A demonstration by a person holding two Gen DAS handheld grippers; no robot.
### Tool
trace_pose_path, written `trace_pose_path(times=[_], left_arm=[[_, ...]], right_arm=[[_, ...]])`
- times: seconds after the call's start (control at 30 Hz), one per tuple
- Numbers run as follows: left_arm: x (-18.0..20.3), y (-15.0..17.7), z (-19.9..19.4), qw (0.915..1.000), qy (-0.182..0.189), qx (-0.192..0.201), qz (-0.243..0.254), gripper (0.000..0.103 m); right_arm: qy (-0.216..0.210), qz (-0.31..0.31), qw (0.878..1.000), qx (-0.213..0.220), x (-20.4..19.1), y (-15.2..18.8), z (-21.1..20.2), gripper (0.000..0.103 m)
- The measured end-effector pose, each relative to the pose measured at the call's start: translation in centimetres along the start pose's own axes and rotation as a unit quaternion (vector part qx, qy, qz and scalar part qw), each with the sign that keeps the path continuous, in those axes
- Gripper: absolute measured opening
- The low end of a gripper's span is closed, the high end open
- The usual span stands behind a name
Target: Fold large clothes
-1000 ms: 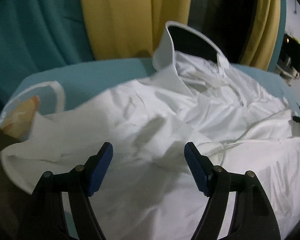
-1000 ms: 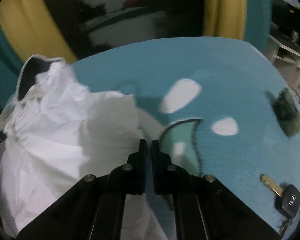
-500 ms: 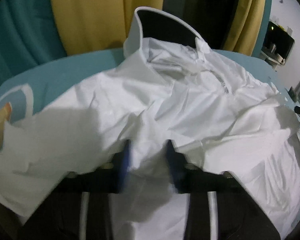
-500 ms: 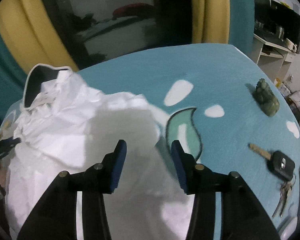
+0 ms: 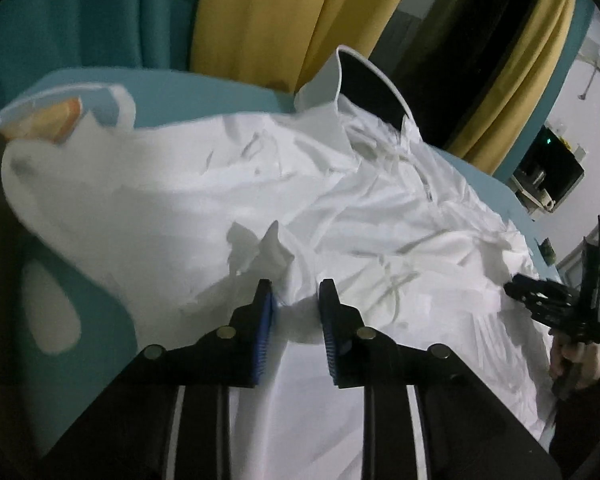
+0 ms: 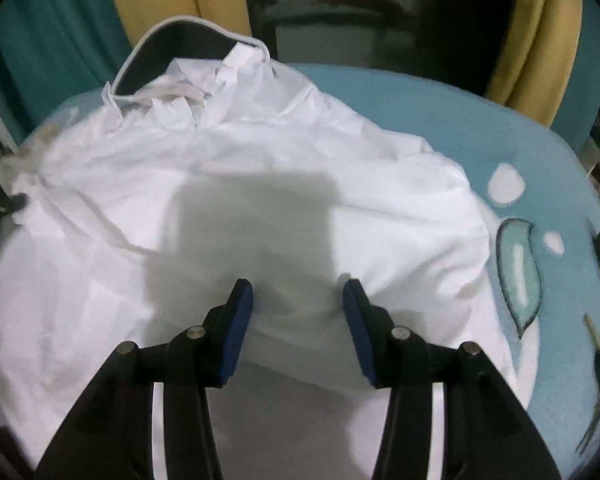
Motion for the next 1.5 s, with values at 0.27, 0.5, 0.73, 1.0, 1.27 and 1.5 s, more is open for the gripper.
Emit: trace_pose_path(times=[0.27, 0.5, 0.73, 1.0, 1.27, 1.5], left_arm=[[1.5, 1.6, -0.5, 0.9993, 0.027, -0.021, 0.018, 0.024], [2.1, 1.8, -1.8, 0.9992, 0.034, -0.009, 0.016, 0.024], [2.3, -0.3, -0.9, 0.9996, 0.02, 0.005, 0.019, 0.049], [3.3, 1.5, 0.0, 0.9969, 0.019, -0.046, 0.061, 0.051], [1.9, -5.9, -1.4, 0.9959, -0.012, 0.019, 0.088, 0.051], [3.3, -11.7, 7.4, 0.9929, 0.006, -0.017, 0.117, 0.051]], right_arm=[[0.001, 0.003, 1.0, -0.014, 1.3, 0.8, -0.5, 0.055], [0.007, 0.007, 1.0, -0.025, 2.1, 2.2, -1.6, 0.064], [-0.058, 0.002, 0.998, 0.022, -1.3, 1.6, -5.4, 0.064], [-0.066, -0.031, 0.997, -0.035, -4.1, 3.3, -2.1, 0.064], [-0.085, 0.005, 0.996, -0.003, -3.0, 1.9, -3.3, 0.064], [-0.06, 0.039, 0.997, 0.033, -1.3, -0.3, -3.9, 0.064]])
Point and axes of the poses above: each gripper's, at about its wrist camera, not at the fingertips, and z roughly the way its jaws point, x to its right, y to its underside, the point moved 4 cm from there along z, roughly the way its jaws point, and after that the axes turned 14 degrees about z, right-handed, at the moved point
